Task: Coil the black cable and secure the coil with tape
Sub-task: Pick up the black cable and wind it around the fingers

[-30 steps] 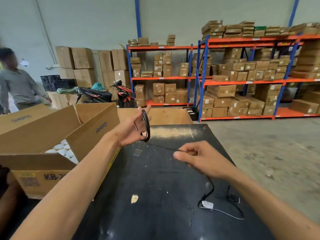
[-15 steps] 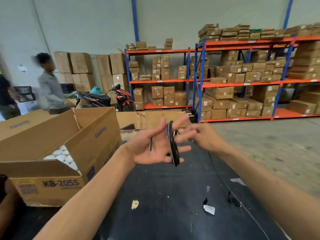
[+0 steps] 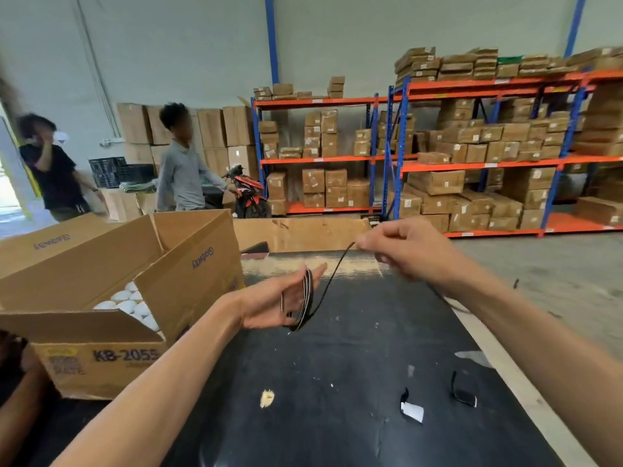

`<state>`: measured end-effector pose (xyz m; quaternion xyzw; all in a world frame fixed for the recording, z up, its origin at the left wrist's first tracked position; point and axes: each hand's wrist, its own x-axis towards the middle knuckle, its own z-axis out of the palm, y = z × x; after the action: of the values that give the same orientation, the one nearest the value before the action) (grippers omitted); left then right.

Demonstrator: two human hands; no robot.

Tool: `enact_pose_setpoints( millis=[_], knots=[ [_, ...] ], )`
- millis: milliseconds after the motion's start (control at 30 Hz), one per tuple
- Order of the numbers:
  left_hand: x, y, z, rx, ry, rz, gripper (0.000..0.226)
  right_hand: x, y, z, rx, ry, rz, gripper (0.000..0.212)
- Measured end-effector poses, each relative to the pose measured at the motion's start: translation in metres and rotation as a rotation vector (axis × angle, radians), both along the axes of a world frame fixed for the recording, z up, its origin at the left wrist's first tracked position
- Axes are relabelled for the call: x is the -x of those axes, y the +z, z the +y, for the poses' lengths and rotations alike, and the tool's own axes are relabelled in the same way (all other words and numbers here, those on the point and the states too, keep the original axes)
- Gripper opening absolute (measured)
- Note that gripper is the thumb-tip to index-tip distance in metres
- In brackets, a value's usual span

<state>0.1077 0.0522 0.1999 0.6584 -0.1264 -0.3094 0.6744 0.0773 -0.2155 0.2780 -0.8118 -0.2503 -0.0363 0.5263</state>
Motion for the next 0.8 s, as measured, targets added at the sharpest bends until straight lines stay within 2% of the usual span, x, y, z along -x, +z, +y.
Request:
enact_pose_setpoints(
  millis=[100, 233, 333, 433, 500, 567, 667, 800],
  knots=[
    [0.018, -0.004, -0.029, -0.039, -0.280, 0.090, 0.052, -0.024, 0.019, -0.002, -0.013, -0.058, -0.049, 0.029],
    [0.031, 0.019, -0.041, 0.190, -0.443, 0.076, 0.057, -0.054, -0.007, -0.001, 0.081, -0.172, -0.088, 0.027],
    [0.030, 0.045, -0.035, 0.393, -0.336, -0.007, 0.058, -0.052, -0.052, 0.006, 0.174, -0.130, -0.016, 0.027],
    [0.019, 0.058, -0.024, 0.479, -0.048, -0.089, 0.054, -0.026, -0.092, 0.021, 0.207, -0.042, 0.032, 0.035],
    [0.007, 0.055, -0.017, 0.489, 0.133, -0.117, 0.051, -0.006, -0.109, 0.029, 0.211, -0.025, 0.035, 0.032],
    [-0.001, 0.045, -0.015, 0.431, 0.227, -0.135, 0.050, 0.007, -0.113, 0.032, 0.232, -0.024, 0.040, 0.027],
    [-0.008, 0.020, -0.012, 0.185, 0.259, -0.161, 0.059, 0.017, -0.093, 0.026, 0.346, -0.035, -0.014, 0.023],
    [-0.003, -0.011, -0.018, -0.143, 0.053, -0.189, 0.069, 0.016, -0.045, 0.015, 0.404, -0.090, -0.203, 0.020]
  ],
)
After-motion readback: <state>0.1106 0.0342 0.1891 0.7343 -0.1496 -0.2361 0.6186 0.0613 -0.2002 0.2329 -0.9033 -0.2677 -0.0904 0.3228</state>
